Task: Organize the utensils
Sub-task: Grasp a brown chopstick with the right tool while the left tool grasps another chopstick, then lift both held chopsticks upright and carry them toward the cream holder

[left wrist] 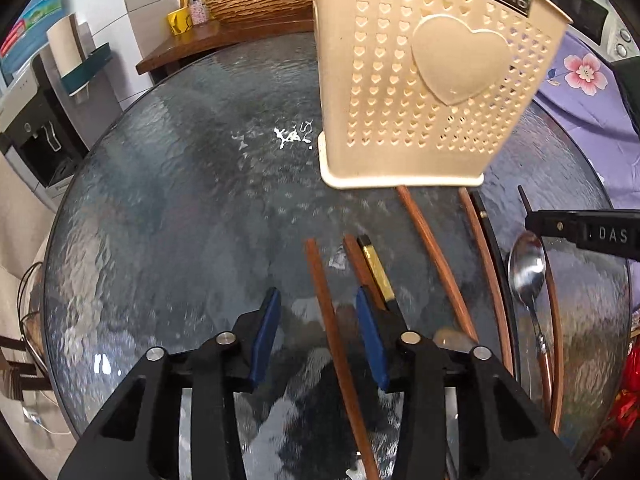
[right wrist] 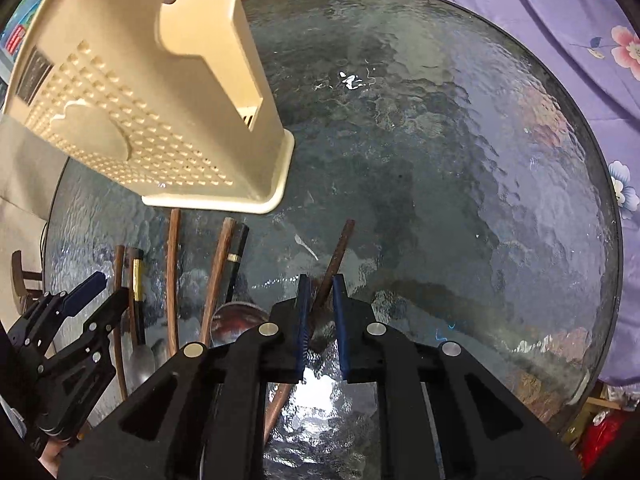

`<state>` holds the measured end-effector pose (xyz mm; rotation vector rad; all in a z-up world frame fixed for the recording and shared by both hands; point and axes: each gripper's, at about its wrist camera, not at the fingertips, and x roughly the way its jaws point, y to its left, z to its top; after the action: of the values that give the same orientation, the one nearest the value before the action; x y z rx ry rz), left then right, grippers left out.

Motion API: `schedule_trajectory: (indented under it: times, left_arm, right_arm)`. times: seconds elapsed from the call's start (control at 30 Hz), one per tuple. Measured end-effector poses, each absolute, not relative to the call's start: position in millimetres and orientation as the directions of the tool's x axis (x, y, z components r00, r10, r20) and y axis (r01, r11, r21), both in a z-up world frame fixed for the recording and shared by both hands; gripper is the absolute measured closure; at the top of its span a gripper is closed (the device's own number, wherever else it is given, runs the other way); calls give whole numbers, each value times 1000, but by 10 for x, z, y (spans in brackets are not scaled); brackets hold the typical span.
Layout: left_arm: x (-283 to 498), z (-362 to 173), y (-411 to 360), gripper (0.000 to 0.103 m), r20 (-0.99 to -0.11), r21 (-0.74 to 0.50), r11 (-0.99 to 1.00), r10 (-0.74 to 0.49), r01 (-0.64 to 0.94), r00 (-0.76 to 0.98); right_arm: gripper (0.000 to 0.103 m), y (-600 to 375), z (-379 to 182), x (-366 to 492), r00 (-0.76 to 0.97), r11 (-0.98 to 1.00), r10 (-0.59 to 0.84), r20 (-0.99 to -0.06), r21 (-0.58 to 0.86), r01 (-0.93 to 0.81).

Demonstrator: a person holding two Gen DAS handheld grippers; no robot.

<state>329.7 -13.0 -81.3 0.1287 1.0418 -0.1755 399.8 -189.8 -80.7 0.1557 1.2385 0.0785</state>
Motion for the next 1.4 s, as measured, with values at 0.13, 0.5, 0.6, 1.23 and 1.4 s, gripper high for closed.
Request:
schedule_trajectory:
  times: [0.13, 0.5, 0.6, 1.23, 1.4]
  left_arm:
    - [3416, -796, -145, 74, -875, 20, 979, -81, 201, 477]
    - [3552, -823, -91, 96, -871, 21, 985, -66, 171, 487]
    - [3550, -830, -48, 96, -868, -3, 987, -81, 158, 490]
    - [2695, 366, 183, 96, -622, -97, 965, -251, 245, 742]
    - [2488, 578, 185, 96, -577, -96, 960, -268, 261, 772]
  right_arm:
    - [90, -1848, -796, 4071, 320, 990, 123, -939, 138, 24]
    - [93, -1876, -838, 4000, 374, 985, 152, -915, 172, 21]
    - [96, -1995, -840, 3962, 396, 975, 193, -898, 222, 27]
    - [97, -2432, 332, 2933, 732, 946, 315, -605, 261, -192]
    - [97, -2429, 603, 2695, 774, 942, 331, -540, 232, -241]
